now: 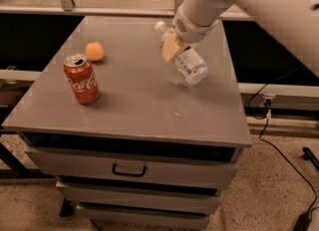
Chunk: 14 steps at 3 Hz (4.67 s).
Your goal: Place blue plastic bottle upright
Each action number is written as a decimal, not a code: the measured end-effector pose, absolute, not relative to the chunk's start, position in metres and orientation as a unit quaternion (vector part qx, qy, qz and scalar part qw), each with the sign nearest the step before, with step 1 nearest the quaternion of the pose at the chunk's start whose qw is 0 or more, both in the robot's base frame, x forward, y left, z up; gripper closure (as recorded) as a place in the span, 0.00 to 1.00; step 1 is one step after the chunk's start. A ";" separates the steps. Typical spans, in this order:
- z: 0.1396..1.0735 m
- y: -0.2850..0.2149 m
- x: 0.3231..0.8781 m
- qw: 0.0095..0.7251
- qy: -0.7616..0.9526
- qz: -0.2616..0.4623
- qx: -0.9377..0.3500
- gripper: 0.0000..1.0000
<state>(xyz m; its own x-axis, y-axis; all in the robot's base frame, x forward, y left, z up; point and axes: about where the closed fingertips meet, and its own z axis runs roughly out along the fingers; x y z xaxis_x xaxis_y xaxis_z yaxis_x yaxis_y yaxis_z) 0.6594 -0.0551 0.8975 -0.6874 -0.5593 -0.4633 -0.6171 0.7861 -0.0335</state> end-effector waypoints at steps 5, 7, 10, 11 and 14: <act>0.949 -0.052 0.663 0.499 0.746 0.125 -0.424 1.00; 0.931 -0.079 0.675 0.553 0.762 0.194 -0.275 1.00; 0.939 -0.118 0.677 0.680 0.684 0.197 -0.177 1.00; 0.935 -0.114 0.668 0.693 0.673 0.174 -0.191 1.00; 0.920 -0.105 0.643 0.699 0.685 0.132 -0.159 1.00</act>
Offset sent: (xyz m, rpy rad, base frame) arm -0.0003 -0.0045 0.0860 0.4747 -0.4964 0.5424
